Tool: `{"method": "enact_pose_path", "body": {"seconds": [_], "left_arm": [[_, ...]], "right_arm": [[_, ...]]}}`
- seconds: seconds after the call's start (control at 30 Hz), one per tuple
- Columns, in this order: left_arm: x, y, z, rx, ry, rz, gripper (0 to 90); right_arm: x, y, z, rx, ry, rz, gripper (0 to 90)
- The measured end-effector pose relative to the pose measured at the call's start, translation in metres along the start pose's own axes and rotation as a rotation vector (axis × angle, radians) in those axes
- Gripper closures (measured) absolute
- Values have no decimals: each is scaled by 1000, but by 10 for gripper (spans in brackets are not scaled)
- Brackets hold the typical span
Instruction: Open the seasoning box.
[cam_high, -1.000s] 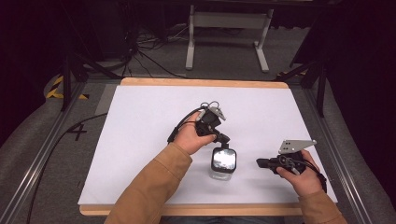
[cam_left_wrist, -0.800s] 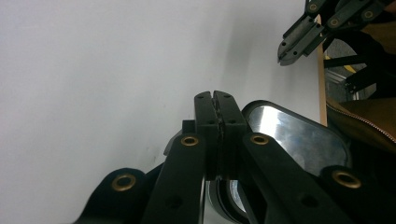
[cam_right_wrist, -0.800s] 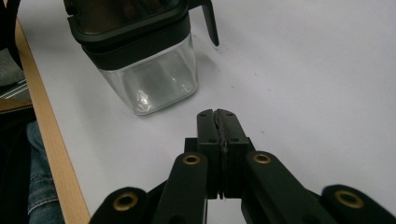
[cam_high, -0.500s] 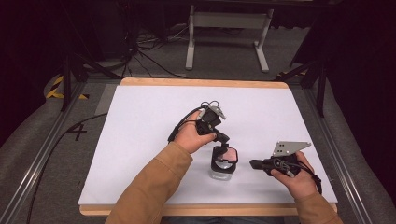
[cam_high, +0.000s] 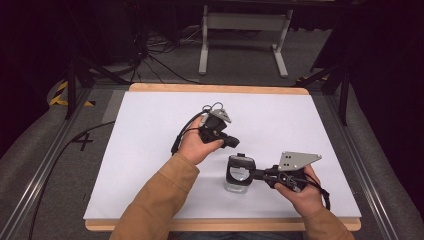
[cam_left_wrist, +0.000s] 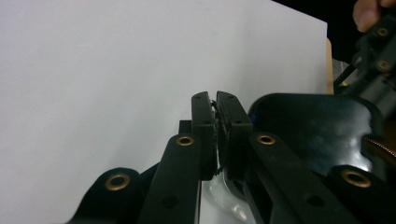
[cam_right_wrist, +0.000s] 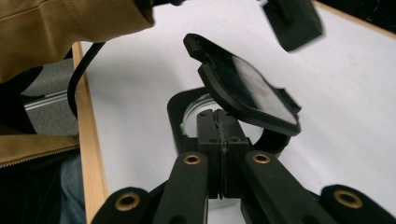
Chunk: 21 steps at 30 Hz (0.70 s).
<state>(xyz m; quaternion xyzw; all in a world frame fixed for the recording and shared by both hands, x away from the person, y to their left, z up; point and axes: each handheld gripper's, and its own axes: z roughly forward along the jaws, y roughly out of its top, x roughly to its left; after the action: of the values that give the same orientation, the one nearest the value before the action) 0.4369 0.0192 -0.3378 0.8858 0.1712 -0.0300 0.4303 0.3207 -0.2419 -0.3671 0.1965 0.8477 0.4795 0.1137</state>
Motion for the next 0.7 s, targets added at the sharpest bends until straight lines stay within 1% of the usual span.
{"method": "enact_pose_path", "body": {"seconds": [0.03,0.07,0.1,0.13,0.17,0.2,0.27,0.3,0.33,0.37,0.4,0.43,0.47,0.5,0.6,0.63,0.7], "left_arm": [[-2,-2,-7,-10,13,1,867],[-4,-5,-15,-17,25,15,869],[-7,-9,-24,-37,37,18,871],[-10,-12,-31,-41,50,19,871],[-14,-15,-37,-40,73,15,870],[-16,-17,-40,-43,91,25,869],[-20,-23,-49,-40,97,18,869],[-22,-26,-52,-37,101,21,869],[-24,-29,-54,-39,102,17,869],[-26,-31,-56,-39,96,23,869],[-28,-34,-57,-49,92,15,870],[-31,-36,-58,-49,82,6,871],[-33,-38,-57,-53,79,6,872],[-36,-40,-57,-47,72,7,871],[-42,-46,-51,-62,46,6,872],[-44,-47,-50,-57,35,14,872],[-47,-48,-44,-46,25,16,874]], "right_arm": [[0,1,0,-2,0,3,898],[-1,3,-1,-6,-5,-3,898],[-1,4,-1,-9,-10,-2,898],[-2,6,-1,-14,-14,0,898],[-2,7,-1,-20,-20,-2,898],[-1,8,-1,-25,-29,2,898],[0,10,0,-29,-42,-5,898],[0,12,-1,-34,-46,-5,898],[-1,13,-1,-42,-55,-1,898],[-2,14,-1,-43,-58,6,898],[-3,16,-1,-46,-63,5,898],[-4,17,-1,-53,-70,5,898],[-5,18,-1,-55,-72,15,898],[-6,19,-1,-60,-77,13,898],[-10,21,0,-64,-82,22,898],[-11,22,0,-68,-88,26,898],[-13,22,0,-70,-94,32,898]]}}
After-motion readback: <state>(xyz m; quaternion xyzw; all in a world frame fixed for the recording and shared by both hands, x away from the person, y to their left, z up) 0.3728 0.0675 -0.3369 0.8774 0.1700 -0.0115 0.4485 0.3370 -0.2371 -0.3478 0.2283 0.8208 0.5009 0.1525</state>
